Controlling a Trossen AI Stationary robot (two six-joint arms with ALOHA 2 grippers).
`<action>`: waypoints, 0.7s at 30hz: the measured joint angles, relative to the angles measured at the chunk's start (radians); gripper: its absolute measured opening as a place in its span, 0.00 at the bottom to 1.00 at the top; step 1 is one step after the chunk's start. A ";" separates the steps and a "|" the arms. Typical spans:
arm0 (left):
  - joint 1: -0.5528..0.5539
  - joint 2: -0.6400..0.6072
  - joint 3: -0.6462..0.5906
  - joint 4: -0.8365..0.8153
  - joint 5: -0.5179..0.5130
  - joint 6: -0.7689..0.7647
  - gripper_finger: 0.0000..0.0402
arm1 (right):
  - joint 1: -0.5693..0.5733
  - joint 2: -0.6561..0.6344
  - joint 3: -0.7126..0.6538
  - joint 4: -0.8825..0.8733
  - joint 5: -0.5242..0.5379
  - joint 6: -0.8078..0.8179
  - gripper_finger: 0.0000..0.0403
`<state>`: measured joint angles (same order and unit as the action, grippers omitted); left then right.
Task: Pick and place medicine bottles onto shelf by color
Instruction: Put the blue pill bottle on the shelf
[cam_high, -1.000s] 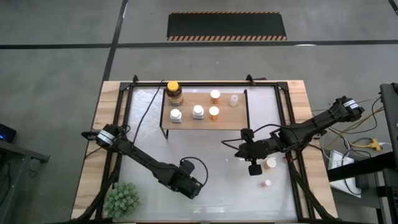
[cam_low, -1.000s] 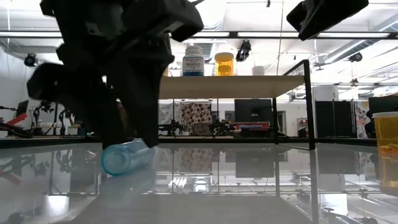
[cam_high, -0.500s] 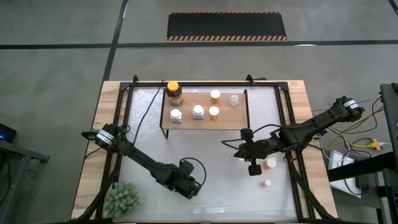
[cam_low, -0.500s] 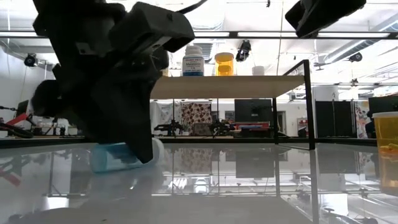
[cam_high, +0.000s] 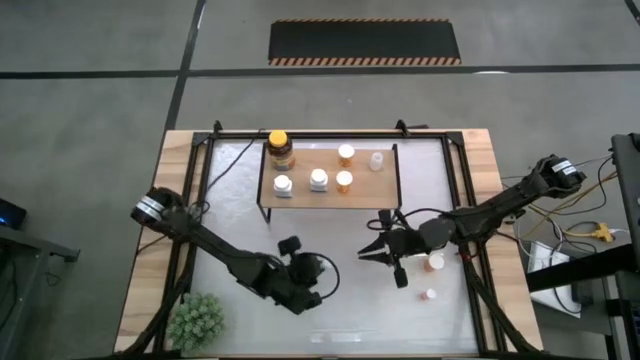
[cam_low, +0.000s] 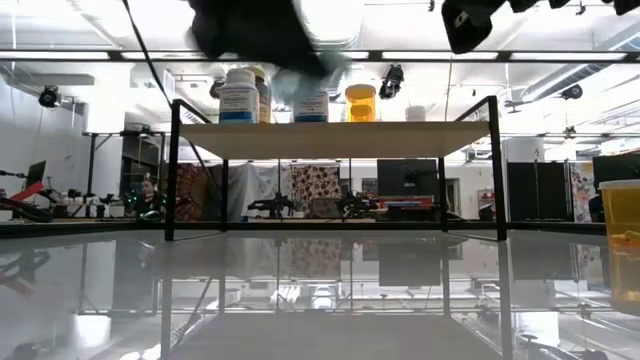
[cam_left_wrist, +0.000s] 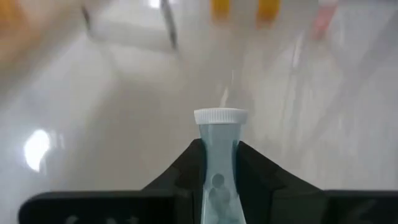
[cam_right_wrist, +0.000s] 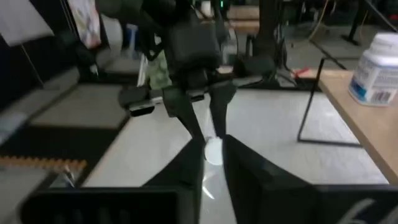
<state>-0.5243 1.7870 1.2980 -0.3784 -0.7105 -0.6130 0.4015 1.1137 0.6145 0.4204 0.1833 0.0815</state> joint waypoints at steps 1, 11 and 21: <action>0.000 -0.015 0.000 0.053 -0.019 0.091 0.13 | 0.000 0.000 -0.009 0.033 0.000 0.005 0.17; 0.014 -0.058 -0.093 0.534 -0.030 0.647 0.14 | 0.002 0.123 -0.035 0.336 -0.001 -0.104 0.52; 0.047 -0.058 -0.122 0.613 -0.031 0.647 0.14 | 0.002 0.186 0.015 0.341 0.042 -0.170 0.58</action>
<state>-0.4769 1.7290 1.1763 0.2348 -0.7418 0.0338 0.4034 1.2999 0.6292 0.7612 0.2248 -0.0887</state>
